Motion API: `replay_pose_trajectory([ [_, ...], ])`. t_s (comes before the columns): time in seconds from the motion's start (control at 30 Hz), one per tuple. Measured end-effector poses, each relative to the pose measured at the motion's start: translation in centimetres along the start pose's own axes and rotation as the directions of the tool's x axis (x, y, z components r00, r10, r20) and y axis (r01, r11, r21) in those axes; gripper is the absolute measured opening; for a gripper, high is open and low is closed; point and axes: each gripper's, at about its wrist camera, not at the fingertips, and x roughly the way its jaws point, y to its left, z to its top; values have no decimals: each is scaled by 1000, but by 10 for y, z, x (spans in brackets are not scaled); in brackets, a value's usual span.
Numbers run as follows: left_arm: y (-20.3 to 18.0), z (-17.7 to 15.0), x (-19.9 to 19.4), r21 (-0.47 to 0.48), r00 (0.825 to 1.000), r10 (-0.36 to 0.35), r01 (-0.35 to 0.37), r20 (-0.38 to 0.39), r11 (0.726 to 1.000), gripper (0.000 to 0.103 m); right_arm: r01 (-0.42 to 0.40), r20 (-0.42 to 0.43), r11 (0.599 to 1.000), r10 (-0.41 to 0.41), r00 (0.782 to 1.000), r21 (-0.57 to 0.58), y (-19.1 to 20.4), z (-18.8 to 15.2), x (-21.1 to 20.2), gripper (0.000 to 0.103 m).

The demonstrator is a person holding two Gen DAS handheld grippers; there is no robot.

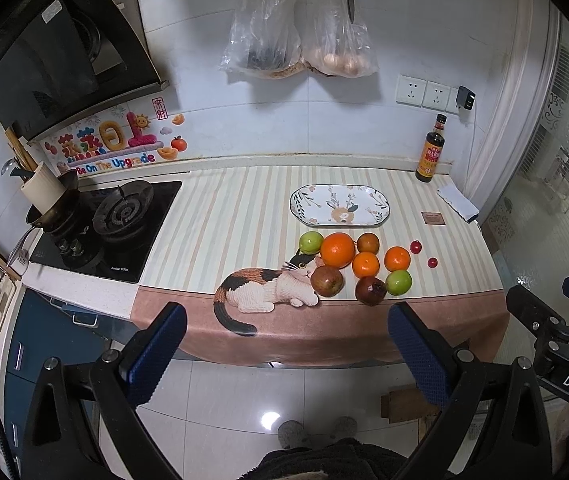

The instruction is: Organize fruits

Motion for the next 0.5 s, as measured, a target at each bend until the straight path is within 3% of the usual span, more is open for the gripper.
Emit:
replay_pose_trajectory([
  [0.5,0,1,0,-3,1000,2,-2,4,1000,103,-2,3,1000,2,1000,-1,-2,-1,-3,103],
])
